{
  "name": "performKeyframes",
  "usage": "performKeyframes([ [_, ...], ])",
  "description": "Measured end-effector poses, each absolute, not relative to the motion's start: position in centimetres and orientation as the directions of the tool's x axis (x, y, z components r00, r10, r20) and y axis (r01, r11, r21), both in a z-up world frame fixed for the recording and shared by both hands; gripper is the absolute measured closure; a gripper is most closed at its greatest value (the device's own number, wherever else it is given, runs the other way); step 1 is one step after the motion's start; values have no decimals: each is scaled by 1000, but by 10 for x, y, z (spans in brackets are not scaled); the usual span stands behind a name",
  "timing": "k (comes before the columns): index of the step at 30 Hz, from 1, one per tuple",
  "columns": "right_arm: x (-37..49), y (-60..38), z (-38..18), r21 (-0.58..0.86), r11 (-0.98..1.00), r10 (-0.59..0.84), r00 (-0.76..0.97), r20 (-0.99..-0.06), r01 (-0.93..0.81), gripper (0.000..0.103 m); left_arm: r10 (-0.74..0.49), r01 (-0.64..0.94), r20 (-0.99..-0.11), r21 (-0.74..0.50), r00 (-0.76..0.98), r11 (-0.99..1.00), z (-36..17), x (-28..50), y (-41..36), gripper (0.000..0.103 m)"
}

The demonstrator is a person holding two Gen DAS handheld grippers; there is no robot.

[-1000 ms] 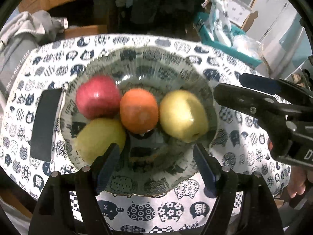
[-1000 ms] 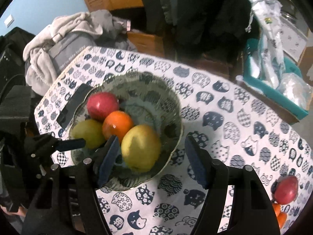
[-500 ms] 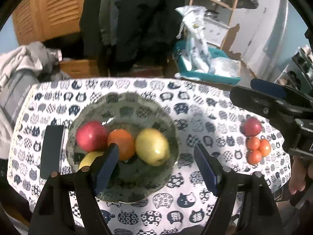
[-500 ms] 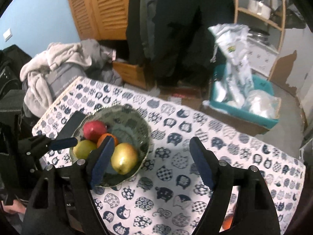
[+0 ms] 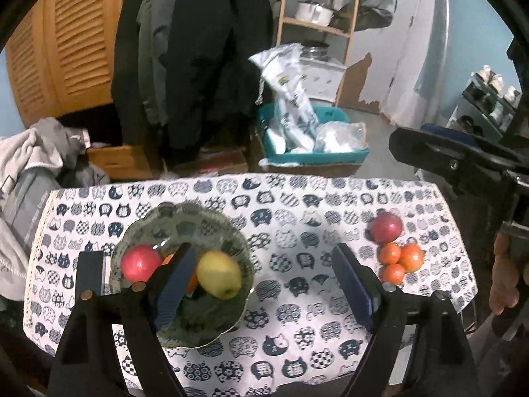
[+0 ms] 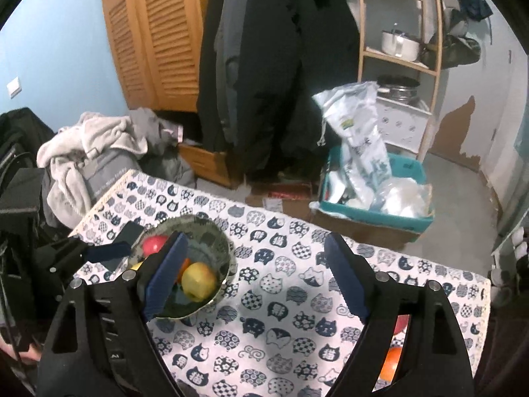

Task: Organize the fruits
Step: 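Withdraw both tools from the bowl and move back toward the remaining fruit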

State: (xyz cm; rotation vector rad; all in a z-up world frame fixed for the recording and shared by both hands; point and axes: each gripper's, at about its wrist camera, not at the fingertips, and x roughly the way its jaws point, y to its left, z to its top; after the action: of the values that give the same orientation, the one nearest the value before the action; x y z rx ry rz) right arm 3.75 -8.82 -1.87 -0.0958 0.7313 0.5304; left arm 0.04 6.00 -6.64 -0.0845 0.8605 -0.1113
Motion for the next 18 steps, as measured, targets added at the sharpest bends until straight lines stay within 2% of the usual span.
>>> performKeyframes([
  [18,20,-170,0,91,912,366,690,-624,-400,19,-236,197,-733,-141,638,970,-40,8,-6,16],
])
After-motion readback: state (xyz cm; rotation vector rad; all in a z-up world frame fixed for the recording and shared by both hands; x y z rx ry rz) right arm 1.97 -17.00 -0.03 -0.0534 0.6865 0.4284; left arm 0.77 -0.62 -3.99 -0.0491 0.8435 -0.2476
